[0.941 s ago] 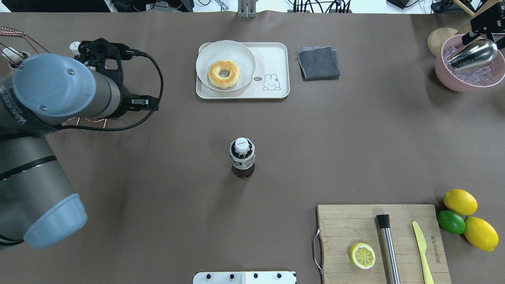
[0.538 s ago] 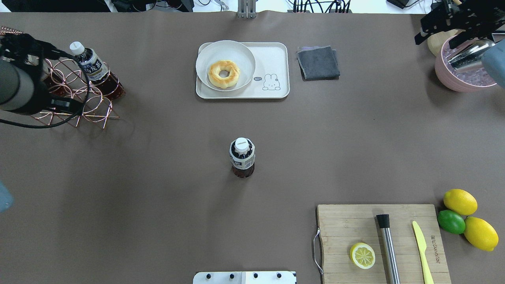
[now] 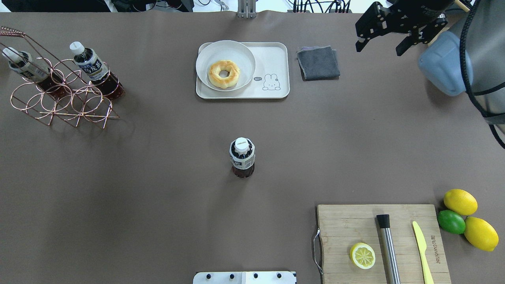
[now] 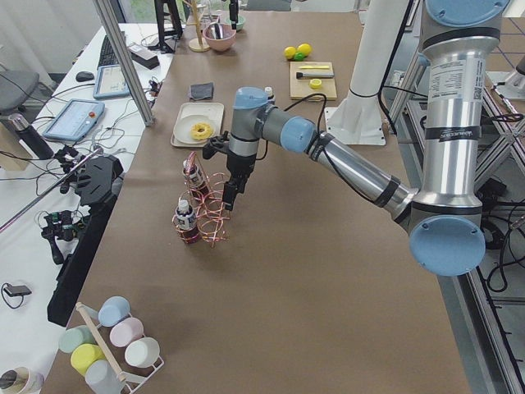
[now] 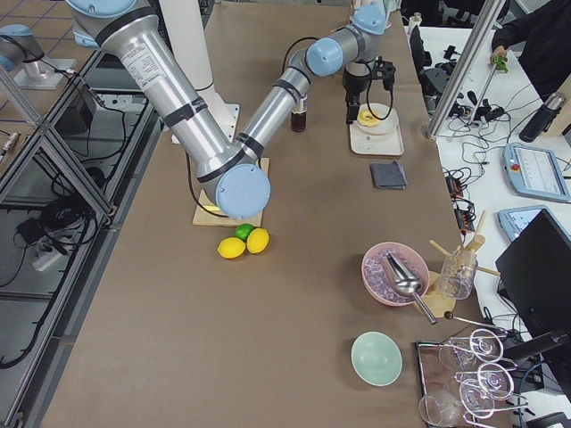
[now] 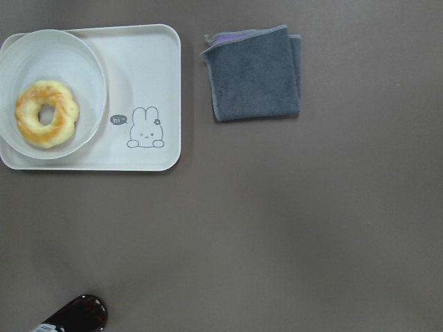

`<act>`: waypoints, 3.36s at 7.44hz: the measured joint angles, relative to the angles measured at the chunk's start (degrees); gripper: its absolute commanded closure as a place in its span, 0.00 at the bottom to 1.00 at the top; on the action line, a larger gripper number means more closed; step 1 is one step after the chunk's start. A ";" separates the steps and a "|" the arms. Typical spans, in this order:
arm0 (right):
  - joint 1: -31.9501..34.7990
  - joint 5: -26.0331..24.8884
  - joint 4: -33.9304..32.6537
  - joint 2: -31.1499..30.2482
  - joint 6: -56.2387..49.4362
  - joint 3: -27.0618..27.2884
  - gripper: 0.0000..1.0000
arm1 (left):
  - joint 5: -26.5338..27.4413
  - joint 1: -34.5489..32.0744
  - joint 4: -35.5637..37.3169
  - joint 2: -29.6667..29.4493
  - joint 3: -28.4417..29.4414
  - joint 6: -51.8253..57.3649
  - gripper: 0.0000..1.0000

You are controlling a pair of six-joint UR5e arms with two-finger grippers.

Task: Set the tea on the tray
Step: 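Lower the right gripper onto the tea bottle cap and close, then lift the tea bottle with the right gripper and carry it onto the tray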

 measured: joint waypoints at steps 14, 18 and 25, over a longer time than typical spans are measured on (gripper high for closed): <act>-33.00 -25.44 3.18 14.99 26.97 -4.48 0.02 | -5.81 -15.98 -8.51 -0.66 17.87 19.81 0.02; -33.61 -26.02 8.35 14.73 29.55 -7.32 0.44 | -5.81 -15.98 -9.01 -0.88 18.87 19.80 0.02; -32.55 -28.31 2.17 17.13 29.58 -6.72 1.00 | -5.81 -15.89 -9.65 -1.47 19.82 19.80 0.02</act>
